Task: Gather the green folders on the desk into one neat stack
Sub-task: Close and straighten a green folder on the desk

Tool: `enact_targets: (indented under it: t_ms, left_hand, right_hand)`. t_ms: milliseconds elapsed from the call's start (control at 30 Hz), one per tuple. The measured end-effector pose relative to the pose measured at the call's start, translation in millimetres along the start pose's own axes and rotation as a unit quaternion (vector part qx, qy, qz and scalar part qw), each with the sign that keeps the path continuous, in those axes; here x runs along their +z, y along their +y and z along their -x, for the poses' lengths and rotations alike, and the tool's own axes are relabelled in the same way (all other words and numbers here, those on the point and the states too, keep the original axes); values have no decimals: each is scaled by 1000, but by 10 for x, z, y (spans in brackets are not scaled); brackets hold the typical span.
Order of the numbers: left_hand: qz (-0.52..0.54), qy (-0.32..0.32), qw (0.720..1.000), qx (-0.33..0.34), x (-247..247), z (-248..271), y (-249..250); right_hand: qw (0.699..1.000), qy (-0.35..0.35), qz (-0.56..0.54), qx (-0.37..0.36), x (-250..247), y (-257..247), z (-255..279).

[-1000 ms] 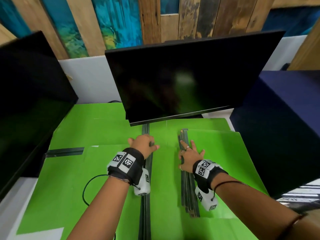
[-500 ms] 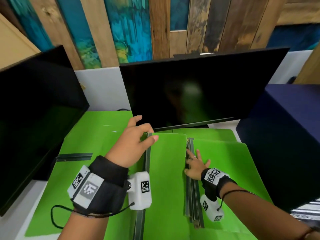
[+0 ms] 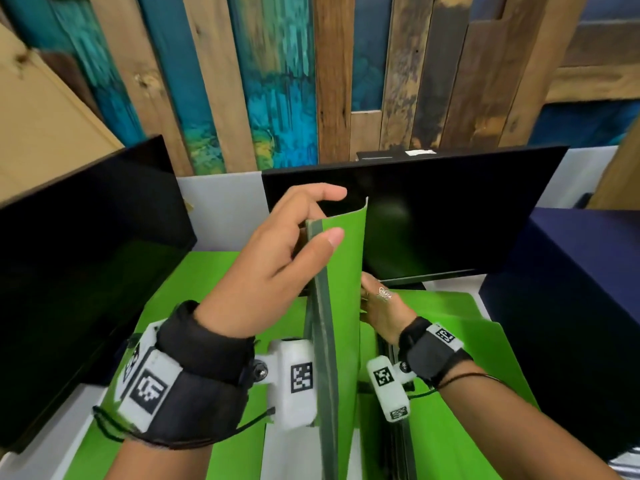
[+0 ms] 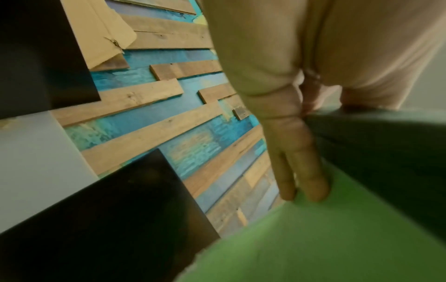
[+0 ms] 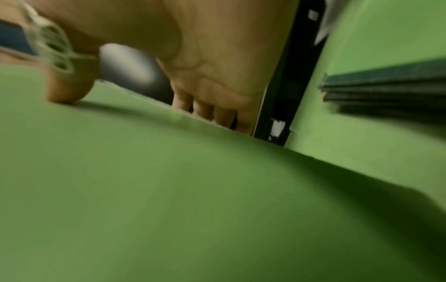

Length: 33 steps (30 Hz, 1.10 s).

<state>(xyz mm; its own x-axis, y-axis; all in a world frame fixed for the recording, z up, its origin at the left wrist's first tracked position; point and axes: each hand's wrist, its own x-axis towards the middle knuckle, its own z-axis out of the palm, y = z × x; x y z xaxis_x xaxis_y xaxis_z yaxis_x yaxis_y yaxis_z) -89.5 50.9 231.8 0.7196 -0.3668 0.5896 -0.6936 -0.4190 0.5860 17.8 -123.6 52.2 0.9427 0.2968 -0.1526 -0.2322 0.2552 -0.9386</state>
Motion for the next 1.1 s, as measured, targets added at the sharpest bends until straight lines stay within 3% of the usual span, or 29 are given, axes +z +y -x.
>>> enact_targets:
  t_ms: [133, 233, 333, 433, 500, 600, 667, 833, 1000, 1100]
  left_hand:
    - [0, 20, 998, -64, -36, -34, -286]
    - [88, -92, 979, -161, 74, -25, -560]
    - [140, -128, 963, -191, 360, -31, -735]
    - [76, -155, 957, -232, 693, -54, -893]
    - [26, -207, 942, -261, 927, -39, -949]
    - [35, -308, 907, -286, 1273, 28, -1032]
    - [21, -336, 889, -312, 1522, 99, -1115]
    - [-53, -313, 869, -380, 2054, 277, -1329]
    - [-82, -299, 870, -383, 2322, 388, -1445]
    - [-89, -299, 873, -375, 2440, 424, -1505]
  right_hand:
    - [980, 173, 43, -88, -214, -177, 83]
    - [958, 246, 84, -122, -480, -299, 150]
    - [942, 296, 128, -97, -736, -347, 239]
    - [919, 337, 195, -53, -943, -283, 422]
    - [901, 376, 215, 1, -1130, -117, 563]
    - [882, 416, 210, 71, -1345, 186, 742]
    - [859, 448, 215, 123, -1468, 324, 824]
    - [819, 452, 290, 202, -1748, 578, 909]
    - [730, 426, 463, 268, -1738, 651, 978]
    - [722, 398, 509, 245, -1680, 674, 991]
